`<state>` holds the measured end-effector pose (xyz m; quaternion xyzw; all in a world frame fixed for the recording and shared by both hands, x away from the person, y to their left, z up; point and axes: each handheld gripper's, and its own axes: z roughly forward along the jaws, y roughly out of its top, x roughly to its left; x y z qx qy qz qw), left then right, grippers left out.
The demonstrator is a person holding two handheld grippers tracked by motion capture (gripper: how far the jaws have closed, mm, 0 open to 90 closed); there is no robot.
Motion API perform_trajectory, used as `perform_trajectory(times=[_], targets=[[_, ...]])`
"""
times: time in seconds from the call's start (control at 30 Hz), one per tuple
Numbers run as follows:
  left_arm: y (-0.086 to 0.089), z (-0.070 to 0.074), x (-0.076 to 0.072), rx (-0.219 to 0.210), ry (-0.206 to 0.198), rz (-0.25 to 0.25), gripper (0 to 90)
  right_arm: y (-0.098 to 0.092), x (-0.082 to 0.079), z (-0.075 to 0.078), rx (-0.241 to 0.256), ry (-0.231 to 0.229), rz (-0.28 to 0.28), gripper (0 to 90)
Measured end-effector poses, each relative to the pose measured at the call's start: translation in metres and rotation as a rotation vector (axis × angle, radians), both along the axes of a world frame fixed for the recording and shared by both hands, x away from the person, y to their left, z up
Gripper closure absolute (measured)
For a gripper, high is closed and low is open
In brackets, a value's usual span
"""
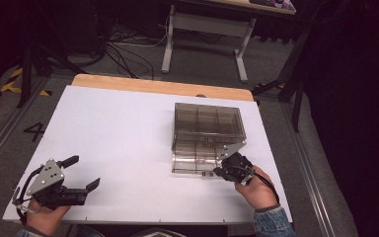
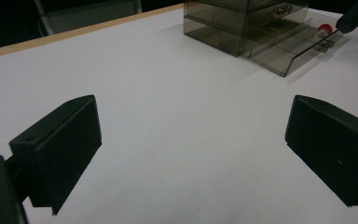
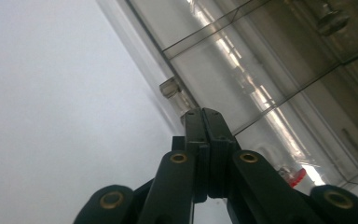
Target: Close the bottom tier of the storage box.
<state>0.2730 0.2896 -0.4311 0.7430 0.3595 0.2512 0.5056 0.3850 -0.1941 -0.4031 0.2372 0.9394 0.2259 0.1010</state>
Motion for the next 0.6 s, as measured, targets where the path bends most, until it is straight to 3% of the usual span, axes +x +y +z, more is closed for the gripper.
perform_trajectory(times=[0.33, 0.6], targets=[[0.0, 0.0, 0.0, 0.001, 0.0, -0.001, 4.2, 0.003, 0.002, -0.011, -0.048, 0.076, 0.032, 89.9], [0.0, 0.0, 0.0, 0.001, 0.0, -0.002, 4.2, 0.003, 0.005, -0.018, -0.063, 0.105, 0.032, 89.9]])
